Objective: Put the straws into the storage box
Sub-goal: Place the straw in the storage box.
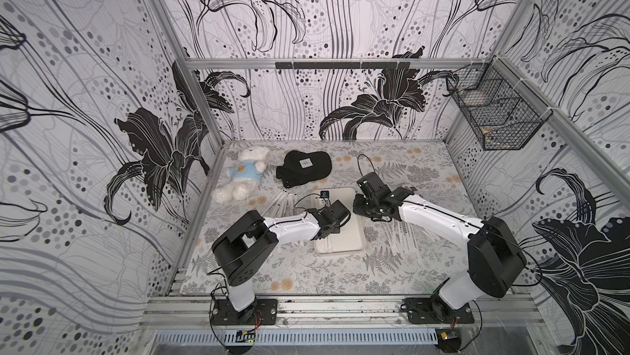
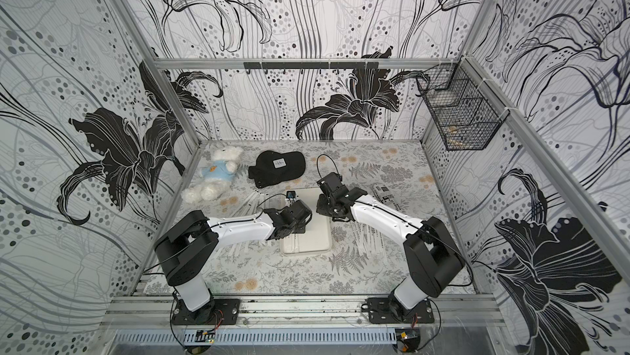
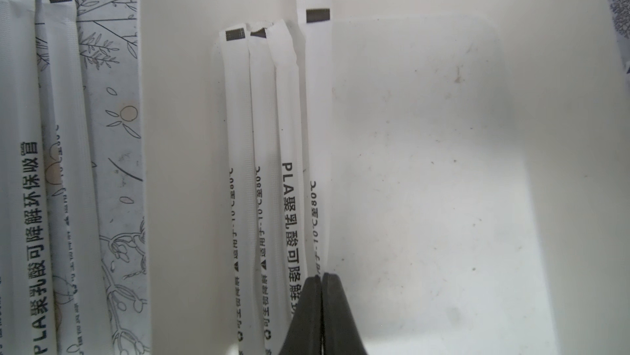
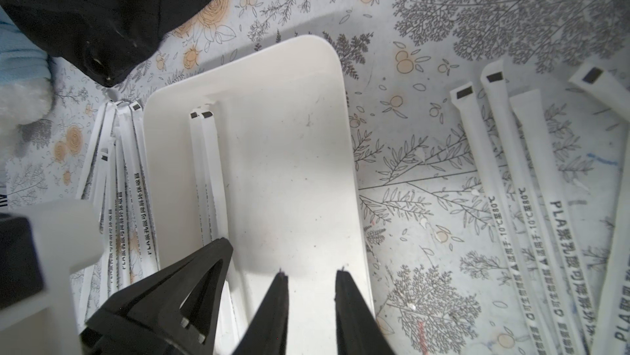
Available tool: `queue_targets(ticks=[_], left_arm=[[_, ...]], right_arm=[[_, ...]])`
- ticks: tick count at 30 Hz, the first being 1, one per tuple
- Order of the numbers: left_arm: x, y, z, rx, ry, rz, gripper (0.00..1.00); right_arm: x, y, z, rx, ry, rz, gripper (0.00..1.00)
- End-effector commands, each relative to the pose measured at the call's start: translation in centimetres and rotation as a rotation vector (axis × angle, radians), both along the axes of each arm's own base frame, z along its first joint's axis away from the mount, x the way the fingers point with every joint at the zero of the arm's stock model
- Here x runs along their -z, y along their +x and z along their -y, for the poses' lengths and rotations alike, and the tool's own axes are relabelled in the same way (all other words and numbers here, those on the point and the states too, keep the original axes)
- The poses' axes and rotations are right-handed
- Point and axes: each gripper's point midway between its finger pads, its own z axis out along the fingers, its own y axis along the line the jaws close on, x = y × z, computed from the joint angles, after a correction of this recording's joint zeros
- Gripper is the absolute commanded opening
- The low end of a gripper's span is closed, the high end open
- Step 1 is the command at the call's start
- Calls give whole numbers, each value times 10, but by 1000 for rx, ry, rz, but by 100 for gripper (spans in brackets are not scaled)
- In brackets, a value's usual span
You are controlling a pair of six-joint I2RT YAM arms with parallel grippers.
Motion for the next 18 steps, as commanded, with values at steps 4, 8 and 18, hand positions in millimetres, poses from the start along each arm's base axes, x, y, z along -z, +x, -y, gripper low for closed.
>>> queue_targets(ticks=[4,8,18], left_arm=[[0,3,2,10,-16,12,16],[-2,2,2,11,-20,13,17],[-27,7,5,10,-61,49,26]], right_arm=[[6,-5,6,-3,-29,-2,27],[4,-4,6,-7,-32,5,27],[0,-1,18,-5,-34,6,27]])
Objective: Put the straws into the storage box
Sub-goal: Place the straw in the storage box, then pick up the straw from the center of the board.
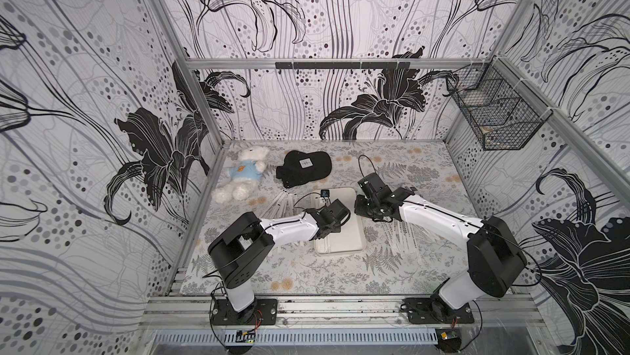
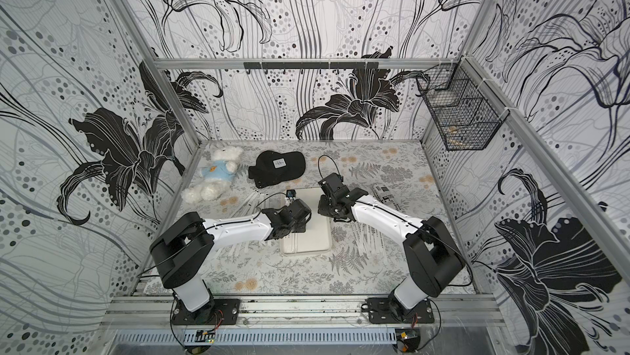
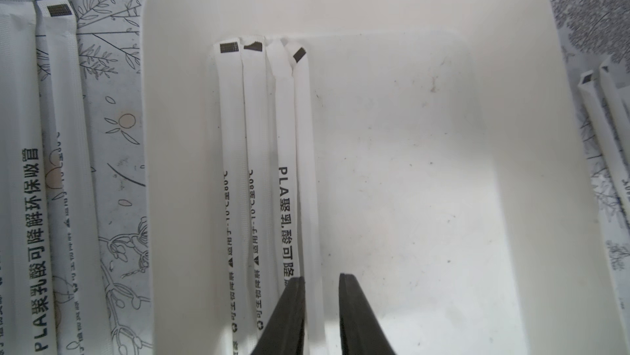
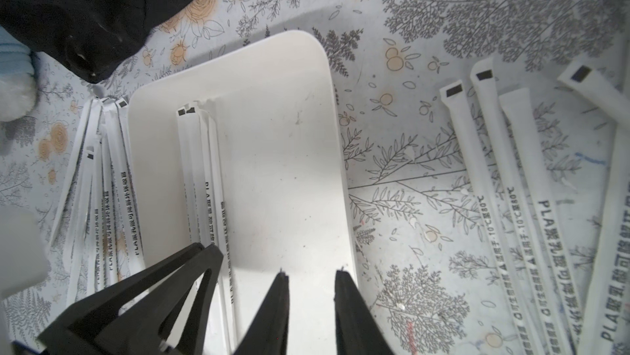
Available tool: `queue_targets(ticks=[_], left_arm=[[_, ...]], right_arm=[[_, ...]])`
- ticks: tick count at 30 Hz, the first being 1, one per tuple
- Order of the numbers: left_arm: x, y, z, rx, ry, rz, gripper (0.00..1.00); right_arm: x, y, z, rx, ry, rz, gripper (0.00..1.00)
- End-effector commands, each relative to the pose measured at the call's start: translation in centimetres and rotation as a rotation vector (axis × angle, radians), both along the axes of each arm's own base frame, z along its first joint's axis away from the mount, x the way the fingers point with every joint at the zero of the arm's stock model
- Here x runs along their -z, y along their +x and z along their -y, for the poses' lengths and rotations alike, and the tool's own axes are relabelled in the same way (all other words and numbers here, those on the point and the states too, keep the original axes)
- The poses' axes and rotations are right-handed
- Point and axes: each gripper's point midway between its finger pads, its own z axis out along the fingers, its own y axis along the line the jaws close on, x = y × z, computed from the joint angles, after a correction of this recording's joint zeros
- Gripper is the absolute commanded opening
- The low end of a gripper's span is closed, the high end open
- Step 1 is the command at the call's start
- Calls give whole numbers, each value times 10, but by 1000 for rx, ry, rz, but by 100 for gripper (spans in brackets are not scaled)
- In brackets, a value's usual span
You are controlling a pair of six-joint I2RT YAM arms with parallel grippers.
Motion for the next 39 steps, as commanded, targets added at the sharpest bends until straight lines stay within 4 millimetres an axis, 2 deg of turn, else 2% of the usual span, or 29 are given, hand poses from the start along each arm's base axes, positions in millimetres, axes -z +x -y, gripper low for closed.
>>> queue_targets(ticks=[1,4,7,9,11,15,19,22,27,32,39], left_arm=[[-15,7,2,1,-34,30,28],[-26,8,3,3,-41,37,31],[-60,10,-5,2,-50,107,36],[-85,12,-18,-3,-49,180,43],[-103,14,-37,-30,-39,249,56],[-124,19,-72,-87,-63,341,68],[-143,15,-87,-114,-139,427,71],[-146,11,-87,-124,-207,458,71],[-134,9,-79,-115,-262,429,71],[-124,10,-72,-102,-277,403,71],[-119,8,-72,-101,-279,393,71]], right_arm=[[-5,-3,12,-2,-17,9,28],[-4,-5,23,8,-30,-5,28],[-4,-12,57,42,-77,-24,28],[-3,-19,85,64,-135,-36,28],[0,-26,108,70,-198,-62,28],[11,-37,132,80,-294,-96,30],[27,-37,146,103,-311,-129,32],[40,-35,149,102,-319,-151,32],[55,-35,153,123,-298,-177,32],[68,-39,161,137,-304,-206,31],[79,-38,161,130,-292,-223,27]])
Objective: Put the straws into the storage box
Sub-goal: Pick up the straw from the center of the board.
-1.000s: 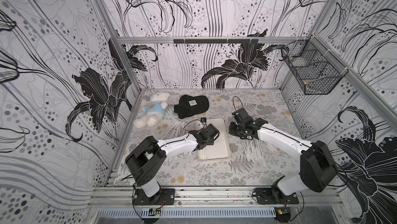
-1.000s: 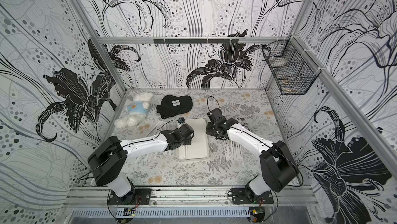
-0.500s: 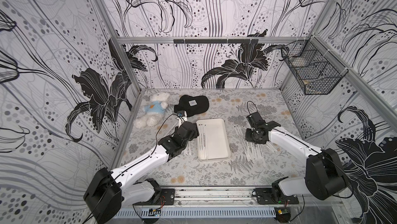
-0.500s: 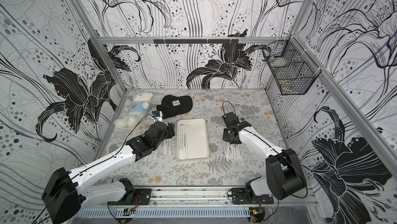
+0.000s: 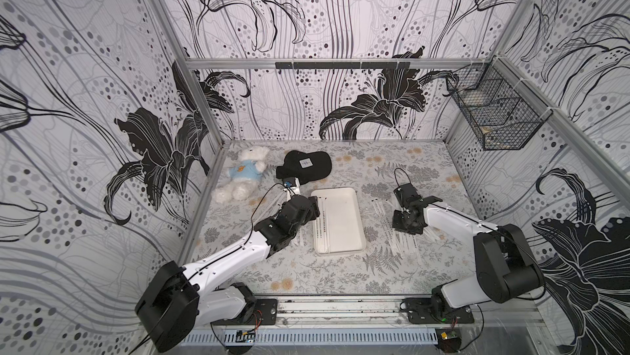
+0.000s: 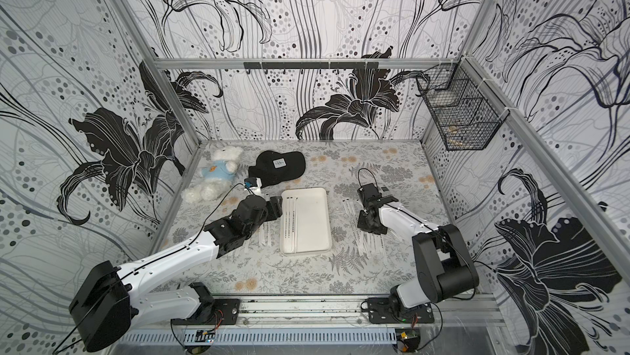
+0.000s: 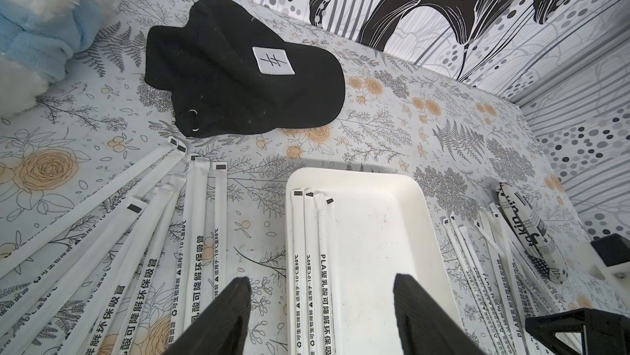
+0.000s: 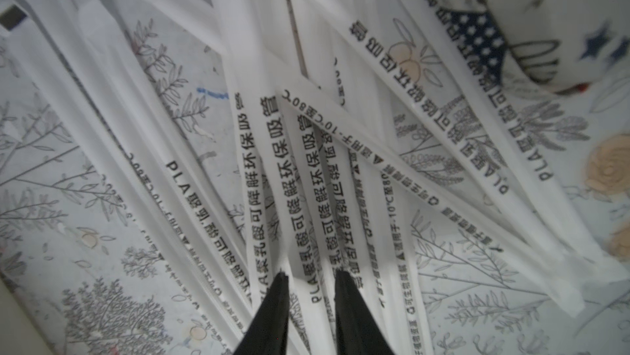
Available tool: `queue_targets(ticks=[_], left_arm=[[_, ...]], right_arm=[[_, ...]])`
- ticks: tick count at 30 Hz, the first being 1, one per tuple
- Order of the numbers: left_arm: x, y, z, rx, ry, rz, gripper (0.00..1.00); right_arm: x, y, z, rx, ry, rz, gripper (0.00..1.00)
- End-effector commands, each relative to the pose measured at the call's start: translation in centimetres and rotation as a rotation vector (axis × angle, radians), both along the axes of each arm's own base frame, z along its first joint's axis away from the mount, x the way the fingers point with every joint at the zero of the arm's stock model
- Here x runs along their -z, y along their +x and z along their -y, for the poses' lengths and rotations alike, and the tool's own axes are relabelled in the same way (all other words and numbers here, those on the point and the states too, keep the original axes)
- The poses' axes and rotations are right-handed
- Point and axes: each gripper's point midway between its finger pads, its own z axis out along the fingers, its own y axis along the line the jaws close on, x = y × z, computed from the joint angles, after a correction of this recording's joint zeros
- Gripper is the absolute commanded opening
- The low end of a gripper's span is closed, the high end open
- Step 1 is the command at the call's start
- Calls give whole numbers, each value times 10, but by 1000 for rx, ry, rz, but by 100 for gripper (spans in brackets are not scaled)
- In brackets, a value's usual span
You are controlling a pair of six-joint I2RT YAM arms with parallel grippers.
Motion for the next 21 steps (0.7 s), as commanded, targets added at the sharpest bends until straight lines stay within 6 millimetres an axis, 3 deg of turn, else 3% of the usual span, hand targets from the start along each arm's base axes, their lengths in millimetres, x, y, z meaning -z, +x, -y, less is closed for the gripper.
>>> queue_targets(ticks=[1,12,21], left_arm=[[-1,1,4,4,-31,14,71],[5,3,9,18,-39,3,71],[8,3,9,14,-37,-2,70]], right_arm=[[7,2,-1,-27,0,-8,27],[14,-3,6,-62,-52,-35,18],[-5,-3,2,-122,-47,-31,12]])
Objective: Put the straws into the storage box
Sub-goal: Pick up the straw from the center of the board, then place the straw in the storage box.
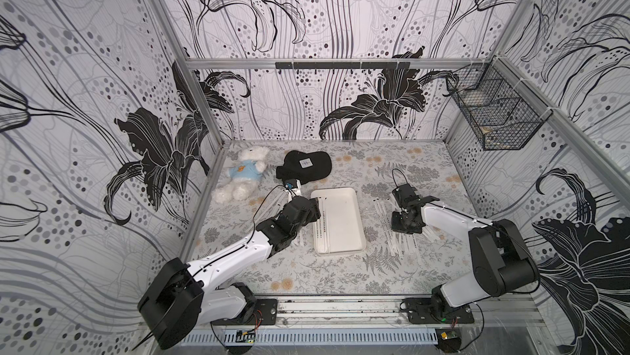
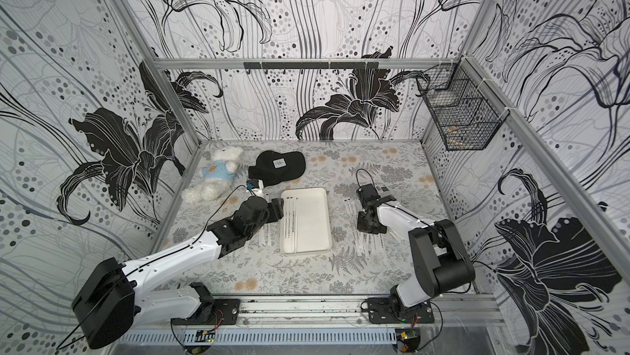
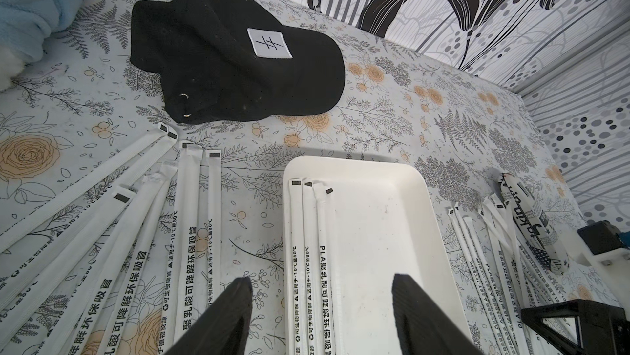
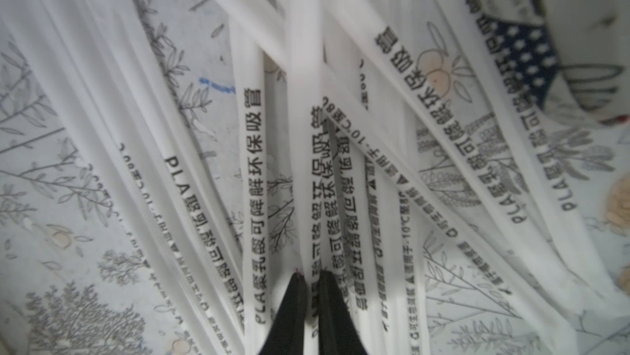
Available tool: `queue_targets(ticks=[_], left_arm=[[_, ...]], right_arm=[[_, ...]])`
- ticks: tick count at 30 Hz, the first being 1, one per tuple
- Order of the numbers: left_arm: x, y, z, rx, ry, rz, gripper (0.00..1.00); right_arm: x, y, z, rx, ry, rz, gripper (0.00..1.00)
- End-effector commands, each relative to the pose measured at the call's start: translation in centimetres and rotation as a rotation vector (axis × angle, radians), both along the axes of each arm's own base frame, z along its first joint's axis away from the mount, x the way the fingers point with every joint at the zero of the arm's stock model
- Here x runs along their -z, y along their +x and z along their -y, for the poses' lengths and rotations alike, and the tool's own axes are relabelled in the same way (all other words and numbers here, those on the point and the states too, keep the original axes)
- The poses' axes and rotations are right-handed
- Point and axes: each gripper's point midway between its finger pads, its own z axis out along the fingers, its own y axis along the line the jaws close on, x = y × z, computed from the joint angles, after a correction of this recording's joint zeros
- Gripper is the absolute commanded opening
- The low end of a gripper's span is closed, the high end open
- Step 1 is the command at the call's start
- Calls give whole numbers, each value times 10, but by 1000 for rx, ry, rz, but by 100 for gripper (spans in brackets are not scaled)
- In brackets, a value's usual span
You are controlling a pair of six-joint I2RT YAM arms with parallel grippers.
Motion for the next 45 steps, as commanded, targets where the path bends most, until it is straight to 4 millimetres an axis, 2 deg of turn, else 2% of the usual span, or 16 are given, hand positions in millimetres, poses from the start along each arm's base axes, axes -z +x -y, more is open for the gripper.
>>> queue_targets(ticks=[1,7,11,14,18,21,25,29,37,45], left_arm=[[-2,3,4,1,-30,18,70],[2,1,3,-2,-29,11,70],[3,1,3,-3,-20,6,70],[3,1,1,-12,-22,5,70],[5,-1,-3,-28,-28,1,70],[5,-4,-11,-64,-21,-1,70],[9,-9,-25,-102,-14,-7,69],[14,-14,-37,-116,2,-27,69],[19,-16,-47,-122,-6,-32,69],[22,-15,-46,-123,-12,-39,69]], right_arm=[[-16,-1,1,-39,-12,-1,12],[-42,7,-15,-75,8,33,11],[-55,8,-47,-107,67,53,11],[-69,10,-85,-128,143,80,11],[-98,13,-160,-174,225,162,11],[-105,19,-200,-163,251,244,11],[-86,22,-237,-162,246,252,11],[-59,14,-255,-183,240,188,11],[-19,-5,-260,-214,207,67,12],[-2,-15,-270,-233,210,11,15]])
